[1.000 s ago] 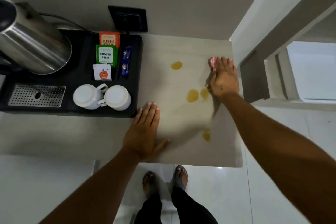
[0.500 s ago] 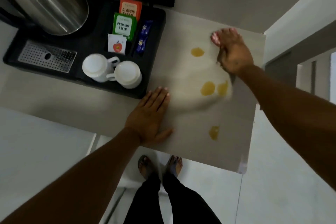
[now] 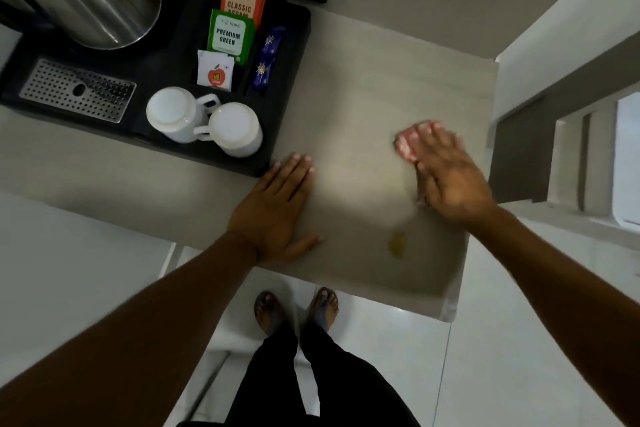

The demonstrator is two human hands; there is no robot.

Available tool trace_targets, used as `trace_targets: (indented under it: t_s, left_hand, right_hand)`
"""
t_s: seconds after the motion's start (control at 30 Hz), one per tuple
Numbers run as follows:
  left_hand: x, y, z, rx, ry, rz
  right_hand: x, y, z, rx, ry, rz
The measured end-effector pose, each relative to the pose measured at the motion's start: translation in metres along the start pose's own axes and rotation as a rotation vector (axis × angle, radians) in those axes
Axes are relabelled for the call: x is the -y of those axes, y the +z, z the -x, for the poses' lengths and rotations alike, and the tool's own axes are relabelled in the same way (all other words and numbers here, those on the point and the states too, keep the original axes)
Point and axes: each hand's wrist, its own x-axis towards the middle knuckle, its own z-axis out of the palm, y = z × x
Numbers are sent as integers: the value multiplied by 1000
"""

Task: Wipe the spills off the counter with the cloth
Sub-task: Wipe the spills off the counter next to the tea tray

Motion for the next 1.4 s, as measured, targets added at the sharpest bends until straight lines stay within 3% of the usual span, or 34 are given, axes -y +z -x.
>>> trace_targets:
  t_s: [0.13,0.27,0.43,0.5,0.57,0.63,0.77,0.9,1.03,1.2,1.3,1.4]
  left_hand:
    - [0,1,3,3,-4,-13]
    - [-5,2,4,26,-5,-6]
    - [-1,-2,9,31,-38,-4]
    - [-1,-3,6,28,-32,8]
    - [-3,-4,1,25,-17,28]
    - [-2,-4,-1,20,-28,26]
    - [-2,3,9,43,-60,43]
    - [-10,3,15,10,-91,114]
    - [-14,-1,25,-45,-168,109]
    - [-18,-6,17,8,-142,46]
    - [-20,-7,15,33,-145,34]
    - [-15,-5,21,56,-136,36]
  right_hand:
    - [-8,-16,-71,-109,178,-9]
    - [29,0,-109,-93,51,-29]
    - [93,44,-8,29,-129,5]
    - [86,51,54,12,-76,-69]
    - [58,41,85,-55,120,-123]
    - [27,22,62,-123,305,-114]
    - [15,12,-21,-161,326,-49]
    - [72,44,-16,-147,241,-58]
    - [150,82,63,-140,183,-43]
    - [111,62,134,-169,556,-95]
    - [88,46,108,-226,749,-113]
    - [131,59,73,-315,813,-214]
